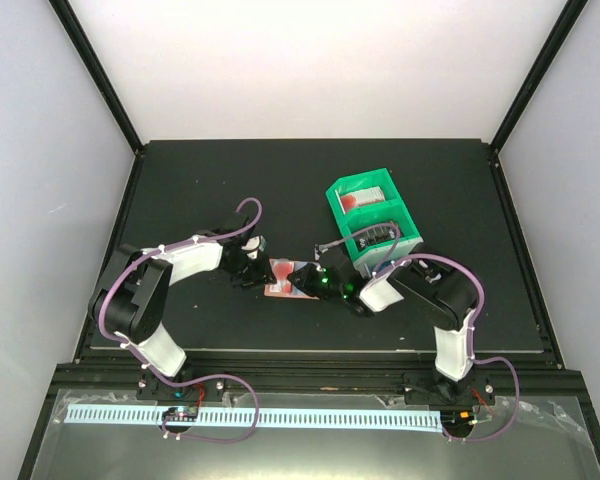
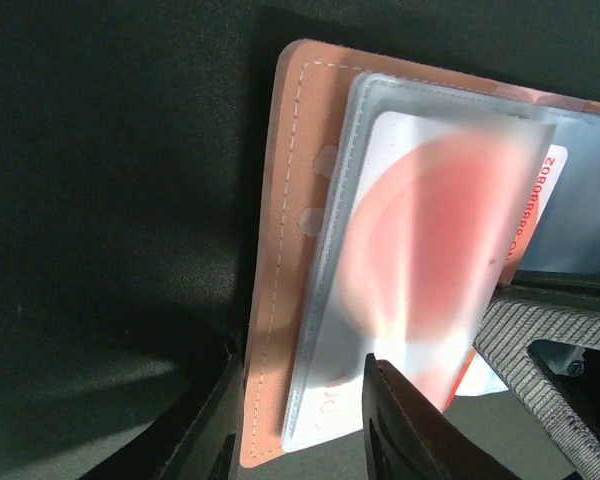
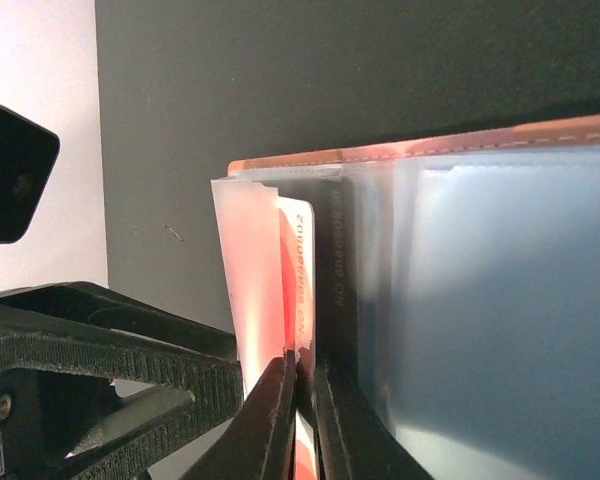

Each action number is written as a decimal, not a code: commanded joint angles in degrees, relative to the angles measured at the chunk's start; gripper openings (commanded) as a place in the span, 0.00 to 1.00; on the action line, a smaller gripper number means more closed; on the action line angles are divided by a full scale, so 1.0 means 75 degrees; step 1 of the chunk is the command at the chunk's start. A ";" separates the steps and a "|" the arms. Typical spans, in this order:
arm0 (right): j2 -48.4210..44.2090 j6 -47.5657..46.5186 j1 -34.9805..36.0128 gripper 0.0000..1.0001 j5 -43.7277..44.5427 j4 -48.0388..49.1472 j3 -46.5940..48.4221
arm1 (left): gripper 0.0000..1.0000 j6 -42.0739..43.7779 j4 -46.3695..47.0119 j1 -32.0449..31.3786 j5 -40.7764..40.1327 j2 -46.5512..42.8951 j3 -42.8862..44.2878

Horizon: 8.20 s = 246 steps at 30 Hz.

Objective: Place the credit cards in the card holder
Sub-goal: Insert the credit card into the card holder, then pick up the credit card from the storage box, then insert the credit card into the card holder.

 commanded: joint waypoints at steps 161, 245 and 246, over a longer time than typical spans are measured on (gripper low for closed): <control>-0.5022 -0.5266 -0.2926 0.01 -0.2183 -0.6397 0.2980 | 0.99 -0.0666 0.2813 0.0085 0.2331 -0.5975 -0.1613; -0.7912 -0.4207 -0.2523 0.55 -0.2126 -0.6249 -0.1014 | 0.02 -0.1254 0.3794 -0.2142 -0.0484 -0.4160 -0.2408; -0.7769 -0.4249 -0.2370 0.55 -0.1774 -0.6357 -0.0983 | 0.02 -0.1191 0.3575 -0.2049 -0.0567 -0.4116 -0.2435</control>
